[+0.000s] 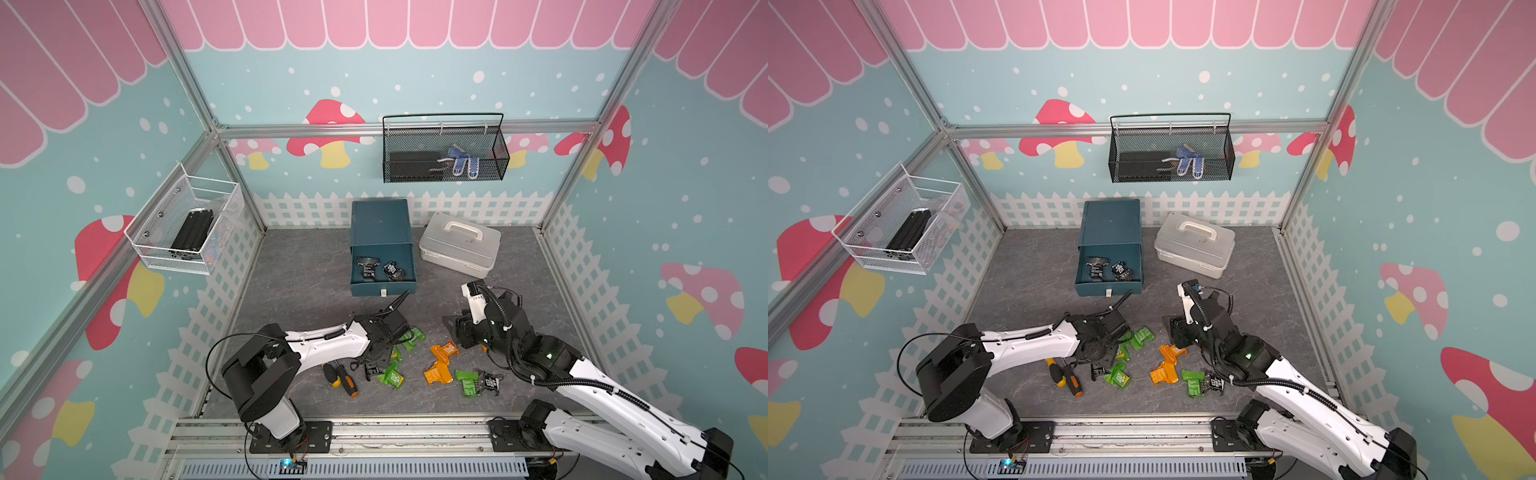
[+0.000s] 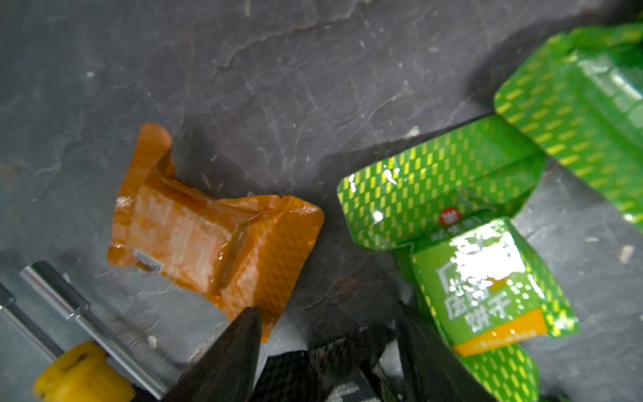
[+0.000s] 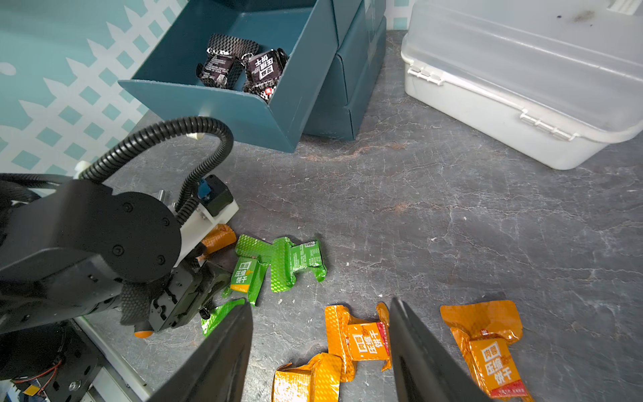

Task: Place the cookies into the drawer by color
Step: Place the cookie at the center of the board, then pick up the cookie at the center of the board.

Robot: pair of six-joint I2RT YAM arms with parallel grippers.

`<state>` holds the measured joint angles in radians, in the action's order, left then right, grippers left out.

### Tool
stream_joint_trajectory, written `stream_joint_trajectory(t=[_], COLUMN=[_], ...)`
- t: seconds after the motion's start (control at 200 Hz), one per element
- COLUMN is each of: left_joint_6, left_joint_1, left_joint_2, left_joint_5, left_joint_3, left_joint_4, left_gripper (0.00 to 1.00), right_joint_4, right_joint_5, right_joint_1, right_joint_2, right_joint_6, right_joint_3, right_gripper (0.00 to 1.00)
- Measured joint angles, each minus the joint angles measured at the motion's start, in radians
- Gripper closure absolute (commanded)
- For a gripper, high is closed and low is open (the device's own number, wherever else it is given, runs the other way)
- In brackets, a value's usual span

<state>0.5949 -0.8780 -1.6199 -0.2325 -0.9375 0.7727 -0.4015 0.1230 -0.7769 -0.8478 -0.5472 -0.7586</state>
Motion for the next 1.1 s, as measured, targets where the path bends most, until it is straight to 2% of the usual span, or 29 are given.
stream_joint_trajectory(t=[0.255, 0.435, 0.595, 0.881, 1.096], left_joint_6=[0.083, 0.142, 0.180, 0.211, 0.214], left_joint_1=[0.000, 0.000, -0.001, -0.009, -0.023], left_joint_2=[0.015, 0.159, 0.252, 0.222, 0.185], left_joint_5=[-0.012, -0.002, 0.045, 0.136, 0.149], left_joint_3=[-0.068, -0.011, 0.033, 0.090, 0.096], left_joint_4=[0.148, 0.169, 0.119, 0.041, 0.015], left_gripper=[0.31, 0.27, 0.24, 0.24, 0.27], right_joint_4=[0.004, 0.006, 0.005, 0.005, 0.005], right_joint_5=[-0.018, -0.028, -0.037, -0.044, -0.046], right_joint_1=[0.000, 0.000, 0.000, 0.000, 0.000], right_joint_2=[0.063, 0.094, 0.087, 0.083, 0.083], right_joint_6=[0.000, -0.001, -0.003, -0.003, -0.004], right_joint_3=[0.035, 0.037, 0.037, 0.037, 0.037], right_gripper=[0.35, 0.35, 0.34, 0.34, 0.34])
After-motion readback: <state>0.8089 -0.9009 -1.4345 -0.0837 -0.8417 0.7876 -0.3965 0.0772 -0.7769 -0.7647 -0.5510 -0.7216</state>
